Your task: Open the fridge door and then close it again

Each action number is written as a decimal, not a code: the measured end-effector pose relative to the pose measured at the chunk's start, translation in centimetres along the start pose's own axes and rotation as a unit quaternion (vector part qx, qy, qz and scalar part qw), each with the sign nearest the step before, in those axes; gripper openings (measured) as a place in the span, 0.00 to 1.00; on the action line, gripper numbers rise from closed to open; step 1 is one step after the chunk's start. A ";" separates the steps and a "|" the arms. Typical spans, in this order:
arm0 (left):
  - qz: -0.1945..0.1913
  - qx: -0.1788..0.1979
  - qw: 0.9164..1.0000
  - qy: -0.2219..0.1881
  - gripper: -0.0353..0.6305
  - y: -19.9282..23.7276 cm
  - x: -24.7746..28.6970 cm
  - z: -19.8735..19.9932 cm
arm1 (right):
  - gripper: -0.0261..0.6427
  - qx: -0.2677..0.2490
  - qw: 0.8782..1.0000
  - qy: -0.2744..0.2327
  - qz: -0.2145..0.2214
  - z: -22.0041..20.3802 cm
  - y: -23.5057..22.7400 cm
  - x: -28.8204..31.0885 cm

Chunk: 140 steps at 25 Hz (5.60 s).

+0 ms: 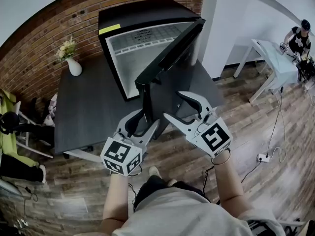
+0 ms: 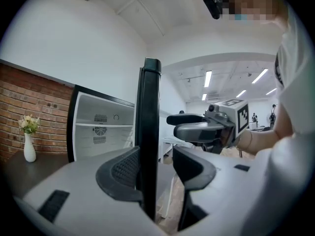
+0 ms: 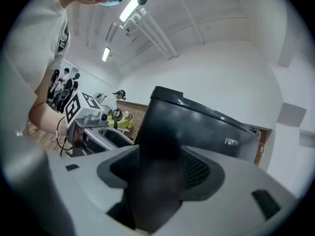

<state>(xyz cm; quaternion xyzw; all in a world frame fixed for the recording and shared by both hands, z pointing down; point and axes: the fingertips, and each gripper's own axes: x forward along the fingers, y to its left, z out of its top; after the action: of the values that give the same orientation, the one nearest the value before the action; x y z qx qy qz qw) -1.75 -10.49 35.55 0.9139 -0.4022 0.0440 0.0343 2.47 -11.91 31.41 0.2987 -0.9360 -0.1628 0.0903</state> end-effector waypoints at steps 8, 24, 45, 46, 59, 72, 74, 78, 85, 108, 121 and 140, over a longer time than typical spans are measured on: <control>-0.043 -0.001 0.999 -0.011 0.35 -4.3 0.6 -0.4 | 0.42 0.068 0.997 -0.026 -0.018 -0.7 0.7 -4.1; -0.151 0.014 0.988 -0.001 0.35 -13.5 2.9 -1.4 | 0.48 0.132 0.985 -0.047 -0.096 -1.3 0.4 -8.9; -0.178 0.003 0.984 0.021 0.28 -17.9 7.4 -2.2 | 0.31 0.136 0.956 -0.004 -0.261 -5.1 -5.1 -19.7; -0.174 0.002 0.985 0.020 0.26 -17.7 7.6 -2.1 | 0.30 0.138 0.954 -0.003 -0.268 -5.2 -5.4 -20.1; -0.118 -0.015 0.993 0.024 0.11 -14.2 8.8 -2.2 | 0.26 0.151 0.927 0.005 -0.342 -7.2 -8.6 -24.5; -0.116 -0.019 0.993 0.029 0.07 -13.3 11.9 -1.8 | 0.25 0.167 0.902 0.007 -0.398 -9.1 -12.2 -28.1; -0.120 -0.019 0.992 0.028 0.07 -13.4 12.5 -1.6 | 0.26 0.169 0.898 0.009 -0.406 -9.4 -12.8 -28.6; -0.126 -0.014 0.992 0.029 0.07 -13.5 13.5 -1.1 | 0.26 0.173 0.890 0.011 -0.421 -9.9 -14.0 -29.6; -0.122 -0.018 0.992 0.034 0.07 -12.6 14.8 -1.0 | 0.26 0.178 0.877 0.013 -0.447 -10.5 -15.5 -30.8; -0.152 -0.010 0.987 0.042 0.06 -12.3 16.2 -2.3 | 0.25 0.189 0.868 0.014 -0.460 -11.4 -16.5 -31.4; -0.148 -0.019 0.988 0.050 0.06 -12.5 16.0 -2.7 | 0.25 0.195 0.866 0.015 -0.460 -11.6 -16.5 -31.6; -0.136 -0.024 0.989 0.045 0.06 -12.1 14.7 -2.4 | 0.25 0.195 0.871 0.015 -0.451 -11.1 -15.8 -31.1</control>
<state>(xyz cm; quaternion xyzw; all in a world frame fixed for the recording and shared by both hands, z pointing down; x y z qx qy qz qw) 16.96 -12.80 39.22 0.9560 -0.2733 0.0708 0.0798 38.83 -8.49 33.81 0.7022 -0.7109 0.0045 -0.0386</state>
